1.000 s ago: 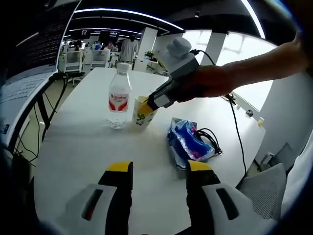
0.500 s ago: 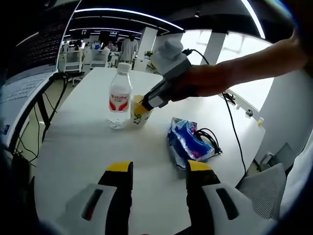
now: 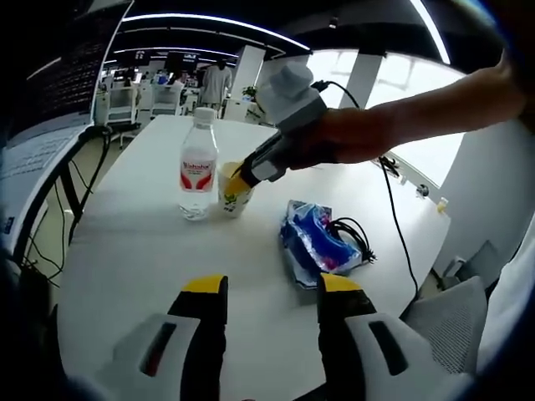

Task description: Arrange the tabletop items into an orderly group along one side of the table until the central work area is clear of visible clutter.

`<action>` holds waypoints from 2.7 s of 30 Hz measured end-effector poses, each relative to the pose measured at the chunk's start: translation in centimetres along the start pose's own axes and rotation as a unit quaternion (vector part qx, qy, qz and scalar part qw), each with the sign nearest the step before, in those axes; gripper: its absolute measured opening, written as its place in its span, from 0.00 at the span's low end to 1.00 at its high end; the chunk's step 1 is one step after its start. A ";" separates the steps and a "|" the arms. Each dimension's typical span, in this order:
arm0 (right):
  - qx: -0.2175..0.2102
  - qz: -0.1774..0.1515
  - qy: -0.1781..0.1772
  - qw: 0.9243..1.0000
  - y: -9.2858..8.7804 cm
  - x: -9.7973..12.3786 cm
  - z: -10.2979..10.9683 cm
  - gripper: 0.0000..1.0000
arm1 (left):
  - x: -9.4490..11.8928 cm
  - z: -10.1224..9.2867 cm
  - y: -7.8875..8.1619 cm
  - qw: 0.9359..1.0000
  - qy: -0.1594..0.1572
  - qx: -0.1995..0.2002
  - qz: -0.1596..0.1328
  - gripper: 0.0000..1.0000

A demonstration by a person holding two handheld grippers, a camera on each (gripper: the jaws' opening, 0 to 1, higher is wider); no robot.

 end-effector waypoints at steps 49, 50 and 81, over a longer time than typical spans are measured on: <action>-0.121 -0.125 -0.034 0.984 -6.1 9.8 1.0 0.19 | -0.4 -6.9 -0.6 0.999 -0.036 0.010 0.011 0.41; -0.125 -0.126 -0.035 0.984 -6.4 9.9 1.0 0.19 | -0.4 -7.0 -0.6 0.999 -0.037 0.010 0.011 0.41; -0.246 -0.158 -0.084 0.953 -19.5 15.8 4.2 0.19 | -0.6 -9.3 -2.4 0.997 -0.052 0.006 0.049 0.39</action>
Point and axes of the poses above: the point that each gripper's makers call its tool centre point, and the gripper's own axes: x roughly backward along the fingers, z roughly to its left, y roughly out of its top, the point moved 5 cm from there along x, roughly backward along the fingers, and after that the axes turned 6 degrees about y, right-handed, at the moved point
